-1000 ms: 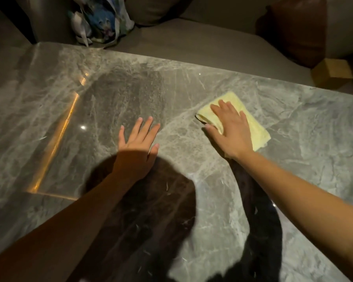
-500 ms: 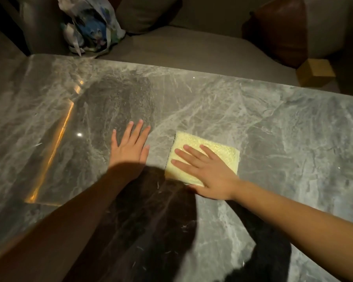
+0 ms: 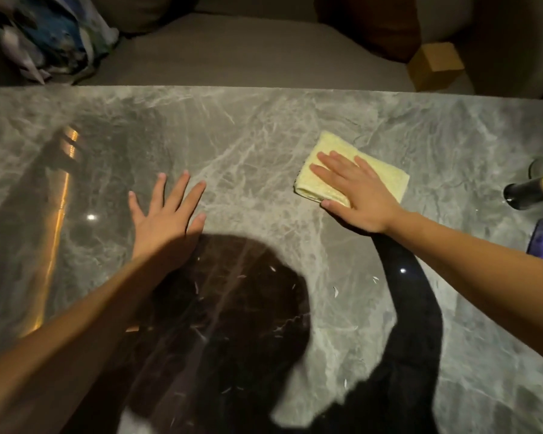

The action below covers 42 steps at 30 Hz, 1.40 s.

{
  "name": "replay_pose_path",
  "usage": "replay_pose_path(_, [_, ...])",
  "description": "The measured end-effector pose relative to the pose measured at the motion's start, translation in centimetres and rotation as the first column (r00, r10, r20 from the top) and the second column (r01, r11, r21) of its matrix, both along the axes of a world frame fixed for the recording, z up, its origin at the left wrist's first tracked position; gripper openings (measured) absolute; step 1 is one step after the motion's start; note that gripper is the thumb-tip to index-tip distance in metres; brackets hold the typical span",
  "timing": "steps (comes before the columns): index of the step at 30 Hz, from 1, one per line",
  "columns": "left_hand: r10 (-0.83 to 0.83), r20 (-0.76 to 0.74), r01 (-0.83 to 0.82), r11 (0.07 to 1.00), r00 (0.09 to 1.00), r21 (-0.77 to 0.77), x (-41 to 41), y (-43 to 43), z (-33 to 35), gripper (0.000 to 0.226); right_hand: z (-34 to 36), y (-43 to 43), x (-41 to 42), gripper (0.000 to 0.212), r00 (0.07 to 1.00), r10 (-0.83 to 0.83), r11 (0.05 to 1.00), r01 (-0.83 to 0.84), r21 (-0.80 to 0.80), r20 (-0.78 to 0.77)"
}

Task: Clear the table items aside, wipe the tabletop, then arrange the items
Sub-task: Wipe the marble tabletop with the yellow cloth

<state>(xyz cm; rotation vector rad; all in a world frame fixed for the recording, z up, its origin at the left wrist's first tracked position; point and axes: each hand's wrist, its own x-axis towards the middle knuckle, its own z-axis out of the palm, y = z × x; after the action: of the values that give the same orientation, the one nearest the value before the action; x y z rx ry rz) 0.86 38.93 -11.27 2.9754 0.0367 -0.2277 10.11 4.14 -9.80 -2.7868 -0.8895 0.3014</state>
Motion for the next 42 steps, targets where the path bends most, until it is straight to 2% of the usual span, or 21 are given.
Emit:
replay_pose_path(8, [-0.011, -0.001, 0.011, 1.000, 1.000, -0.006, -0.1, -0.1, 0.1, 0.052, 0.5, -4.3, -7.7, 0.056, 0.961, -0.260, 0.953, 0.272, 0.135, -0.097])
replay_pose_path(13, [-0.009, 0.023, 0.009, 1.000, 1.000, -0.003, -0.3, -0.3, -0.1, 0.052, 0.9, 0.4, -14.7, 0.051, 0.913, -0.386, 0.891, 0.406, 0.202, -0.130])
replay_pose_path(21, [-0.003, 0.004, 0.003, 1.000, 1.000, -0.017, -0.5, -0.5, 0.4, 0.052, 0.2, 10.5, -19.5, 0.047, 0.914, -0.384, 0.882, 0.406, 0.241, -0.133])
replay_pose_path(25, [-0.052, 0.025, 0.055, 0.990, 0.998, -0.126, -1.6, 0.8, 1.0, 0.052, 0.6, 14.6, -18.7, 0.053, 0.900, -0.385, 0.871, 0.427, 0.242, -0.205])
replay_pose_path(30, [0.022, 0.065, -0.008, 0.977, 0.998, -0.211, -6.0, 7.1, 0.8, 0.057, 0.7, 19.5, -17.0, 0.059, 0.961, -0.207, 0.947, 0.244, 0.211, -0.181])
replay_pose_path(34, [0.247, 0.089, -0.225, 0.954, 0.965, -0.200, -10.4, 12.9, 1.2, 0.057, 0.4, 23.1, -15.7, 0.054, 0.992, -0.012, 0.984, 0.035, 0.177, -0.127])
replay_pose_path(37, [0.412, 0.048, -0.406, 0.908, 0.910, -0.098, -14.4, 16.1, 1.2, 0.051, 0.3, 24.9, -15.2, 0.054, 0.988, 0.119, 0.981, -0.101, 0.164, -0.101])
replay_pose_path(39, [0.434, 0.032, -0.433, 0.900, 0.900, -0.045, -16.0, 16.6, 0.8, 0.049, 0.3, 25.7, -15.1, 0.055, 0.976, 0.198, 0.967, -0.181, 0.180, -0.086])
replay_pose_path(42, [0.420, 0.058, -0.418, 0.907, 0.906, -0.046, -16.3, 16.3, 0.3, 0.049, 0.3, 26.7, -15.2, 0.052, 0.935, 0.351, 0.927, -0.337, 0.162, -0.061])
